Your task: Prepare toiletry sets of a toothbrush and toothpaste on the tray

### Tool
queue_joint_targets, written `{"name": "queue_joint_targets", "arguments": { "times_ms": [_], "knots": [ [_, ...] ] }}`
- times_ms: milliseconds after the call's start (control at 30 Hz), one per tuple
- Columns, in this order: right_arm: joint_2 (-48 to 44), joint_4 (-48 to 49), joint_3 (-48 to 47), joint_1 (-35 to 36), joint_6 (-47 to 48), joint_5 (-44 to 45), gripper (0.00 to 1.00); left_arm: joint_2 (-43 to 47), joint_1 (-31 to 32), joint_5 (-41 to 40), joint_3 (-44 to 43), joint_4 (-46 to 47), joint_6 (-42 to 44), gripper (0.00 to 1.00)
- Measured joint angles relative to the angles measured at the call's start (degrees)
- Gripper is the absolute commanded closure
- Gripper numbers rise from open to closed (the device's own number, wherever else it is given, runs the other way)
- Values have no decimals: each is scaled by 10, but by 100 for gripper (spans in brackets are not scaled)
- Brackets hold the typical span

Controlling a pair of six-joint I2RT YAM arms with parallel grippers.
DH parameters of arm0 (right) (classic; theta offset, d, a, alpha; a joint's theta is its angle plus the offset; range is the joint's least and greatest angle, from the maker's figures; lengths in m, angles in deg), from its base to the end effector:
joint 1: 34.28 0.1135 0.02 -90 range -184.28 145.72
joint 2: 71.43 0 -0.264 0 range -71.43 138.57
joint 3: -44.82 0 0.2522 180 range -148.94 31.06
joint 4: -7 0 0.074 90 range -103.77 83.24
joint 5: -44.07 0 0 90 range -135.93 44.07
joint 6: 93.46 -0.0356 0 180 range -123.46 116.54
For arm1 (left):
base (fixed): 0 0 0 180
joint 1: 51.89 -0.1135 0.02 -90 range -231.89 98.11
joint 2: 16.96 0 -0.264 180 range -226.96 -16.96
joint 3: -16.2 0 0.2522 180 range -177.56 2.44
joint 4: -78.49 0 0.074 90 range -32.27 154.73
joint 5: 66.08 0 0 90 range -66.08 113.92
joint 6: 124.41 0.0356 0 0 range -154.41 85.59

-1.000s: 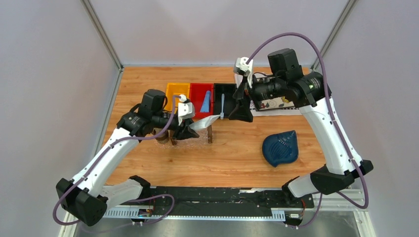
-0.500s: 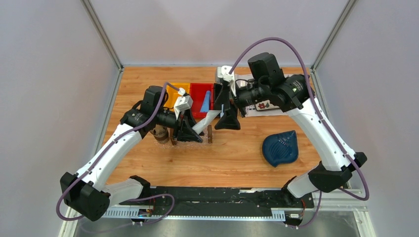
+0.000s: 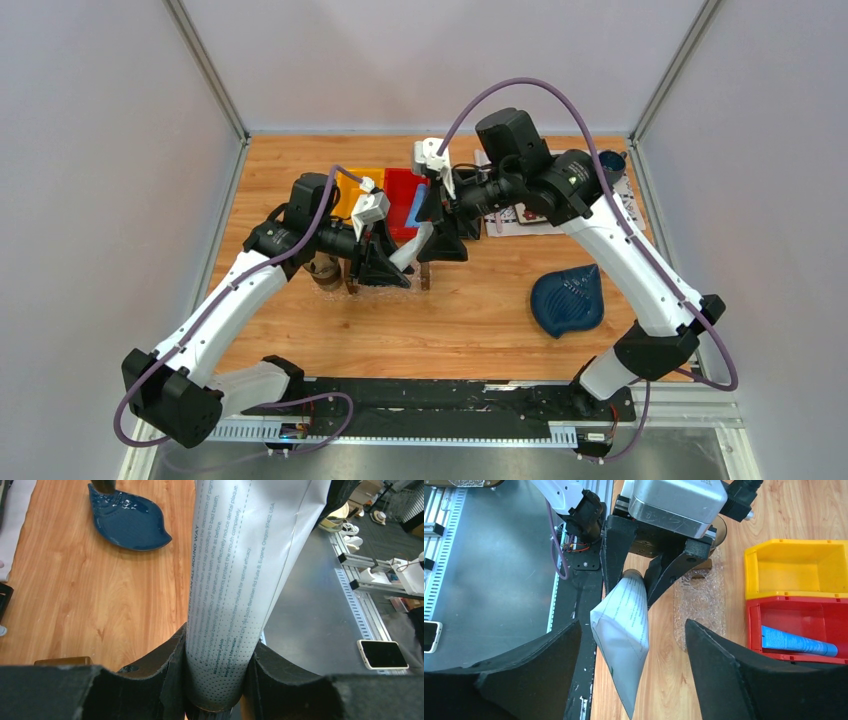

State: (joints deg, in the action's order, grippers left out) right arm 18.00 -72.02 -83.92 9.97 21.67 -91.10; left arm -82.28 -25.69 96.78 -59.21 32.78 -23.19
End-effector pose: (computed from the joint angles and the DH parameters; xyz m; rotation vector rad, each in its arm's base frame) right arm 0.1892 0.2196 0.4739 -1.5958 1.5552 1.0675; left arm 0.1884 -0.1306 0.3484 1.2944 1.5717 -1.5207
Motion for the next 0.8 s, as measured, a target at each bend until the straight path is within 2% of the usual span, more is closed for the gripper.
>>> {"name": "queue_joint_targets", "arguments": {
  "times_ms": [167,467,500,600,733,800],
  "knots": [
    [1,6,-2,5,-9,12,37,0,0,-7,1,0,0,100],
    [9,6,-9,17,-17,22,75,0,-4,-11,1,0,0,100],
    [11,5,-12,17,-17,23,83,0,-4,-11,1,0,0,100],
    [18,-2,-20,17,-15,29,97,1,-4,-9,2,-3,0,100],
    [21,-12,-24,17,-15,31,100,12,-4,-9,11,-4,3,97],
    [22,-14,-27,20,-18,38,100,19,-4,-13,14,-4,6,91]
  ]
}}
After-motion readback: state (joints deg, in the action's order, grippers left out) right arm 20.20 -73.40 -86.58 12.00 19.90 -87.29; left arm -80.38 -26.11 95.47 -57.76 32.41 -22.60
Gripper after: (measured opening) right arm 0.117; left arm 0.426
